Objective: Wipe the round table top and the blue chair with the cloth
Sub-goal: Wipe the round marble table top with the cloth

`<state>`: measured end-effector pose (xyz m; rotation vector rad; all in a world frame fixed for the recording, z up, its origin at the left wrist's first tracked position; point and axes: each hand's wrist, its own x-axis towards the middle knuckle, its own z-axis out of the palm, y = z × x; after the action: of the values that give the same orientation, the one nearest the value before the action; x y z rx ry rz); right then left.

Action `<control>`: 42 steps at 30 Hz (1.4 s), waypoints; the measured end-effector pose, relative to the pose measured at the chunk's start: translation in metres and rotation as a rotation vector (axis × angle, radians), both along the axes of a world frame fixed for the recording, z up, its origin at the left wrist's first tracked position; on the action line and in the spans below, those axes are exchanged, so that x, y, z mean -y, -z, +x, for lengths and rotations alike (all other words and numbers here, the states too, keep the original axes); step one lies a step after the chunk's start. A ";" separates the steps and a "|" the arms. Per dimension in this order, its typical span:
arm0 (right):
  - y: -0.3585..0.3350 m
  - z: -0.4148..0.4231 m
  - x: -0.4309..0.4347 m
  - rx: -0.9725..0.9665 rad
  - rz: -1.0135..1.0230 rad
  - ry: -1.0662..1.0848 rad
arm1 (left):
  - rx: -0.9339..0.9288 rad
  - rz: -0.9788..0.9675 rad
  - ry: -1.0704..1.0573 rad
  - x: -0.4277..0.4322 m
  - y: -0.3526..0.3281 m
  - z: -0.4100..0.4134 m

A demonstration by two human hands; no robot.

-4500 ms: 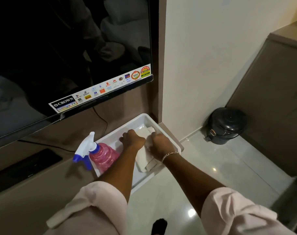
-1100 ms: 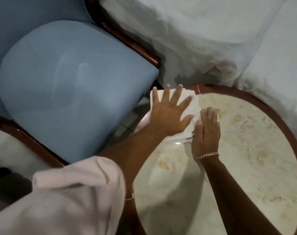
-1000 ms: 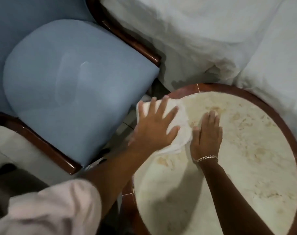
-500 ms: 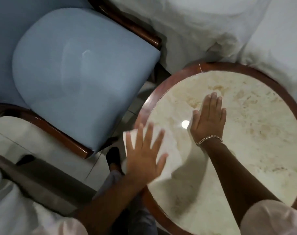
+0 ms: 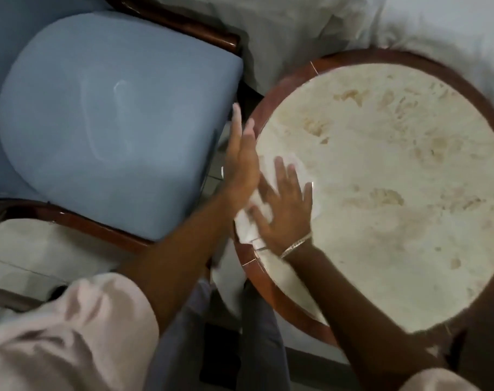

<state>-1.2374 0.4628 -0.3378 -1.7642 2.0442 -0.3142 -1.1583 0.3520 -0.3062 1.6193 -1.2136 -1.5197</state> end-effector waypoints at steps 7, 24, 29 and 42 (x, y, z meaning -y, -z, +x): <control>0.010 0.064 -0.103 -0.259 0.064 0.086 | 0.264 -0.307 0.887 0.038 0.034 0.002; -0.008 -0.062 -0.174 -0.201 0.341 1.337 | 0.803 -0.934 1.058 0.034 0.086 -0.039; 0.010 -0.219 -0.050 -0.168 0.225 1.376 | 0.796 -0.963 1.006 0.037 0.087 -0.034; 0.016 -0.173 0.185 -0.279 0.099 0.237 | 0.732 -0.899 0.981 0.027 0.075 -0.028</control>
<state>-1.4100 0.2778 -0.3537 -1.5810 2.4269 -0.0343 -1.1866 0.3245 -0.3814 0.9287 -2.8334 -0.4853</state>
